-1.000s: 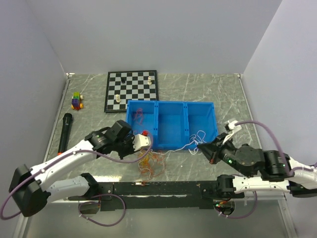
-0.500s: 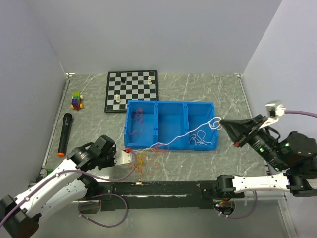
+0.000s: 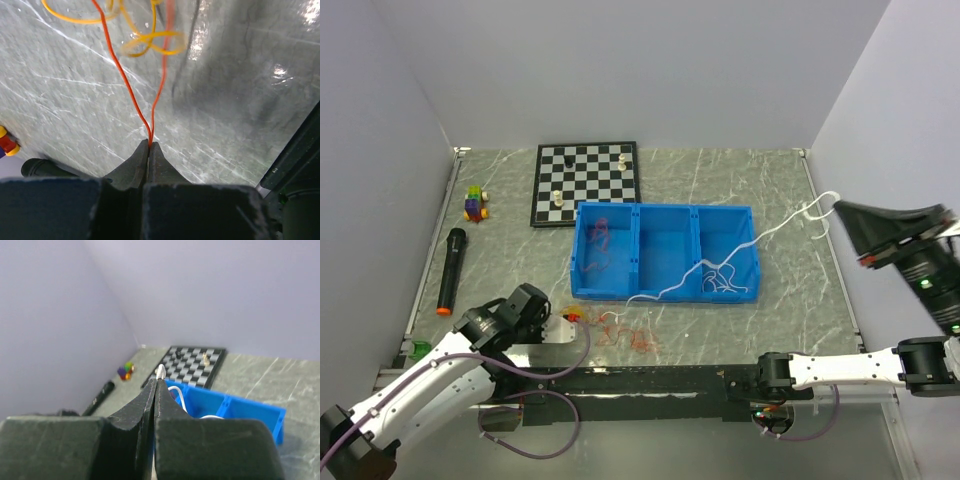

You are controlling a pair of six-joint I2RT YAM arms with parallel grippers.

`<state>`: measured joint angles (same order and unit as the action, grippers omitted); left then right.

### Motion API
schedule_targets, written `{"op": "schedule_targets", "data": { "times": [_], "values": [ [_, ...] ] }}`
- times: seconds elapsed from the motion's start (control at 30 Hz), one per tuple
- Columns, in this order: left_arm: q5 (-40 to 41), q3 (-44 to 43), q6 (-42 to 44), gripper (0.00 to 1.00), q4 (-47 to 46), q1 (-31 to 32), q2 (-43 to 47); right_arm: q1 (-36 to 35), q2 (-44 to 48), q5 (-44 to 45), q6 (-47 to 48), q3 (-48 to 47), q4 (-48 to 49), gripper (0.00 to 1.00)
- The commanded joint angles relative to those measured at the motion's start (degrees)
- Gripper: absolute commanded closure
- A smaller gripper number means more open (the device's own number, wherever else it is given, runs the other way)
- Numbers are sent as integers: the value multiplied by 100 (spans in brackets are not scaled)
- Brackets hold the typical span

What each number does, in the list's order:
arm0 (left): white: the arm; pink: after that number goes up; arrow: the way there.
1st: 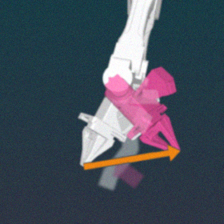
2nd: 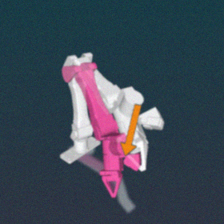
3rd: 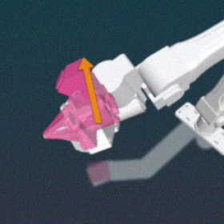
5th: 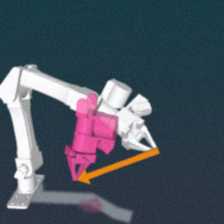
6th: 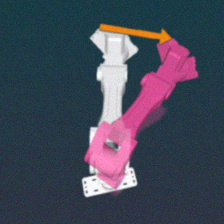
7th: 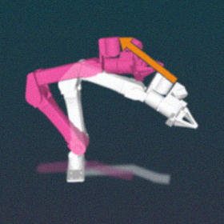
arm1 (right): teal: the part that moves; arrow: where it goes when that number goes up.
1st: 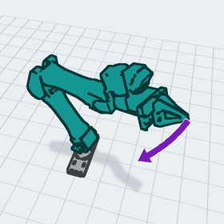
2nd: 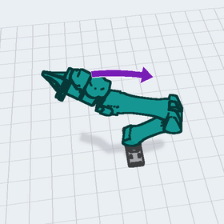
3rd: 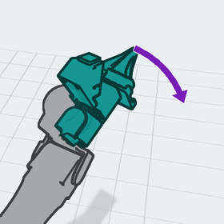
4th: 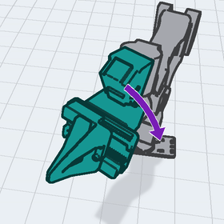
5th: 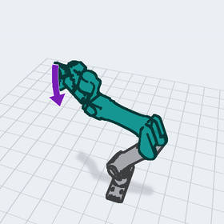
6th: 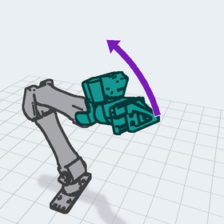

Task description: Untangle the cables

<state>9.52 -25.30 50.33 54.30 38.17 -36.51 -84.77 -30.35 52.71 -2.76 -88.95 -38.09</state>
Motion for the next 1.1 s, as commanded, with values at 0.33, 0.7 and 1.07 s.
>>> {"op": "schedule_targets", "data": {
  "times": [0.33, 0.7, 1.07],
  "values": [
    [-425, -494, -76, 99, -17, -38, 267, -31, -947, 1382, 4351, -819, 3917, 100],
    [67, 7, 390, 99, 142, -38, 549, -31, -1078, 1453, 6279, -1019, 5645, 100],
    [770, 534, 812, 99, 89, -38, 777, -31, -1527, 1216, 8433, -1564, 7676, 100]
  ]
}}
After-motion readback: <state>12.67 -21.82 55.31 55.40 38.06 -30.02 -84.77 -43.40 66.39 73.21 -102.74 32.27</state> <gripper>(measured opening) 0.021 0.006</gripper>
